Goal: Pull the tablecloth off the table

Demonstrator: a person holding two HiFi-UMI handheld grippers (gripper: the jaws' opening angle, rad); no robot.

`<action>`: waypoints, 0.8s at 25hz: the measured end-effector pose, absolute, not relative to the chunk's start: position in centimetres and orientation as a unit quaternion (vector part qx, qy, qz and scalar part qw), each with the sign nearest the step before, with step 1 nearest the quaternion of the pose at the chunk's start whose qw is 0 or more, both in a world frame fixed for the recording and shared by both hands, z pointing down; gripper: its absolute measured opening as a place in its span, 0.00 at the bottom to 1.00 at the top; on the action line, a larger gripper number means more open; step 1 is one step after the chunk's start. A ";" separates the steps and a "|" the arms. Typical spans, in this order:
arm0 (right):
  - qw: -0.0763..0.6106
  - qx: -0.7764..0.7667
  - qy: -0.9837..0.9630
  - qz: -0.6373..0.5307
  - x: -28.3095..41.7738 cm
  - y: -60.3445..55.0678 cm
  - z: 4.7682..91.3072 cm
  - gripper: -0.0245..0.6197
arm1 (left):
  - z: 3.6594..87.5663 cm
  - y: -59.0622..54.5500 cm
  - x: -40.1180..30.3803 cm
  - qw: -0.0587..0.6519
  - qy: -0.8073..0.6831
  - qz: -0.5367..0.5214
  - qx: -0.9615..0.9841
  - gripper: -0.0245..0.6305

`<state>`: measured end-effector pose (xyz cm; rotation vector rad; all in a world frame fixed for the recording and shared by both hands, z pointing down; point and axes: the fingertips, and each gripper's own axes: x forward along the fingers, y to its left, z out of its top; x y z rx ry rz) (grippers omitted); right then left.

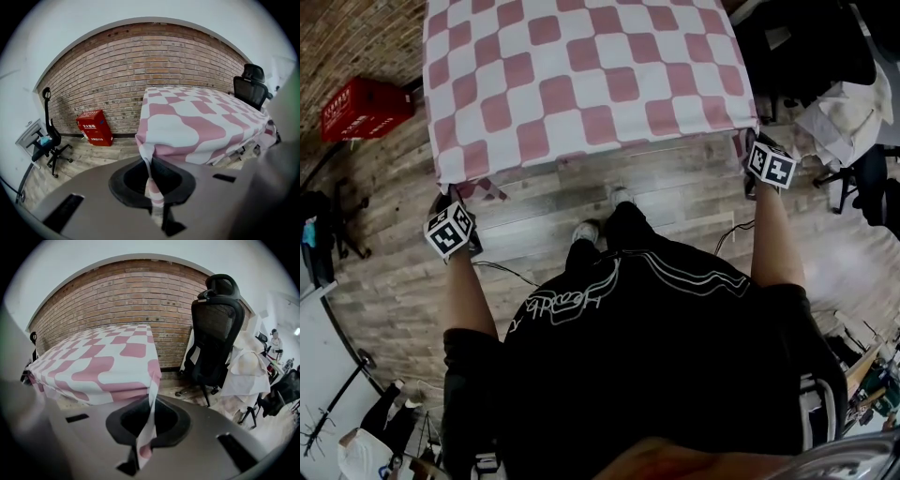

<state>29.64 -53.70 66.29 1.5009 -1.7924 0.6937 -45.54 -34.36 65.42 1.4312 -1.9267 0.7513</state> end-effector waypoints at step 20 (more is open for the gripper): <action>0.328 0.518 -0.725 0.314 29.1 -52.0 65.2 0.04 | 62.3 -33.3 -44.0 0.337 -0.756 0.226 0.514 0.05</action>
